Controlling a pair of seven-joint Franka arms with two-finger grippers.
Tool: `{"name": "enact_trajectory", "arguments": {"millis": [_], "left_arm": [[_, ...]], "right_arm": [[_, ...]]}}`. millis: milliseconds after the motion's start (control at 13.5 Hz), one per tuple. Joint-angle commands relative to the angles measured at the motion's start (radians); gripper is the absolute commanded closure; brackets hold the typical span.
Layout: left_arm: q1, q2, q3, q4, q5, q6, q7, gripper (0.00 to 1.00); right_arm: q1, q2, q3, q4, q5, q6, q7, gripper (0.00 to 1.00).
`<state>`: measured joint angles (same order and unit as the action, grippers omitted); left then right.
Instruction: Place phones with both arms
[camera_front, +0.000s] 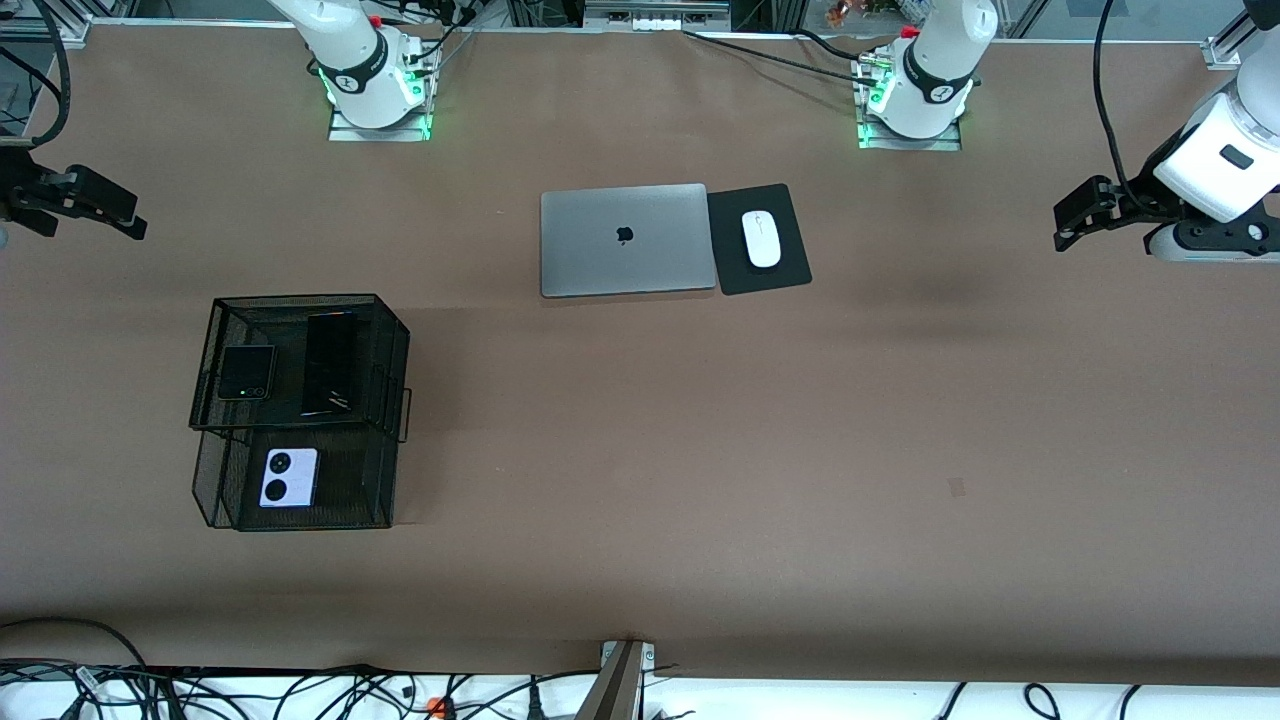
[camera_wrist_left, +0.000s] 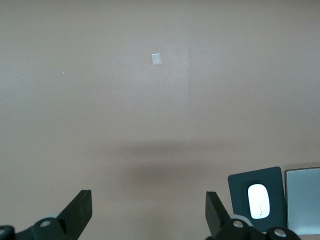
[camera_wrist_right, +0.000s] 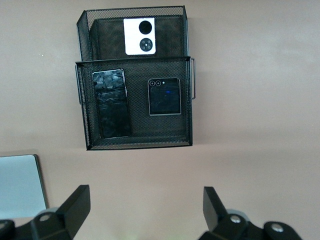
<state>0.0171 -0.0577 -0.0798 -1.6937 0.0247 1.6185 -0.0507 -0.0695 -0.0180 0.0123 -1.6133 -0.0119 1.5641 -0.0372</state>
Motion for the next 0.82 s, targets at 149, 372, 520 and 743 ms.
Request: {"name": "enact_trajectory", "arguments": {"millis": [149,372,520,743], "left_arm": [[0.003,0.009,-0.003,0.026,-0.005,-0.022,0.011,0.00],[0.009,0.009,-0.003,0.026,-0.005,-0.022,0.014,0.00],[0.009,0.009,-0.003,0.026,-0.005,-0.022,0.012,0.00],[0.009,0.009,-0.003,0.026,-0.005,-0.022,0.012,0.00]], "right_arm": [[-0.039,-0.005,0.026,-0.005,-0.011,-0.010,0.016,0.00],[-0.036,-0.007,0.025,-0.005,-0.013,-0.012,0.014,0.00],[-0.036,-0.007,0.025,-0.005,-0.013,-0.012,0.014,0.00],[-0.035,-0.005,0.025,-0.005,-0.013,-0.010,0.014,0.00]]}}
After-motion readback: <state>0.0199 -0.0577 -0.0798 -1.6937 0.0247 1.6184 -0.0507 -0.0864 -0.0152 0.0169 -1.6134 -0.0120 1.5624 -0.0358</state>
